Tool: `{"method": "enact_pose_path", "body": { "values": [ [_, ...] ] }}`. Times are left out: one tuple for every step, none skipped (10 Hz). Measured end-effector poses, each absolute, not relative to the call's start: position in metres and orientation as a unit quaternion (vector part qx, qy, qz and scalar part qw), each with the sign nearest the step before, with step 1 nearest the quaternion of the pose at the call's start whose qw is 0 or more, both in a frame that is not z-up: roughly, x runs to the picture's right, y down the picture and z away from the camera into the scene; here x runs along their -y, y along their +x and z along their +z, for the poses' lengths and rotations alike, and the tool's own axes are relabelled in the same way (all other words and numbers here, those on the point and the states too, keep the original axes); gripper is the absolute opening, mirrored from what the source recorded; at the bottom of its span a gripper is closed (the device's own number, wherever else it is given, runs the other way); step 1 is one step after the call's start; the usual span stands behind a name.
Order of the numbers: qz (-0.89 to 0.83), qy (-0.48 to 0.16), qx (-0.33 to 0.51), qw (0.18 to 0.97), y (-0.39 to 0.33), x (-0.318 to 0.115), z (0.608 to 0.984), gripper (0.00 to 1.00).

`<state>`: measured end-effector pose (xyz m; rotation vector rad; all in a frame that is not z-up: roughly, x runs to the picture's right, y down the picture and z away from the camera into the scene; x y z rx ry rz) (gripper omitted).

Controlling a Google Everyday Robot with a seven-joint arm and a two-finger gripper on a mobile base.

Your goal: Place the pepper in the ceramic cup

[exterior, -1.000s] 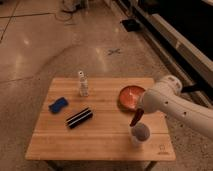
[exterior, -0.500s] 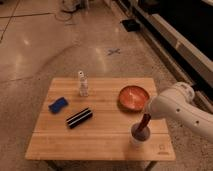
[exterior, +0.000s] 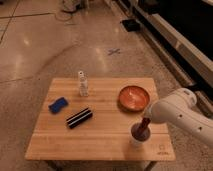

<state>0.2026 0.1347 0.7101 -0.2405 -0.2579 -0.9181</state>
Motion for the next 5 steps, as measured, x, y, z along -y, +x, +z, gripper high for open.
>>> {"method": "enact_pose_path", "body": {
  "values": [
    [-0.443,-0.112,0.124,0.881,0.2020,-0.1355,0.7098,0.80],
    [-0.446,-0.106,0.122,0.880,0.2013,-0.1334,0.7088,0.80],
    [-0.453,-0.100,0.118,0.878,0.2004,-0.1312,0.7078,0.80],
    [-0.459,-0.095,0.114,0.876,0.1990,-0.1289,0.7073,0.80],
    [-0.459,-0.095,0.114,0.876,0.1986,-0.1288,0.7074,0.80]
  ]
}}
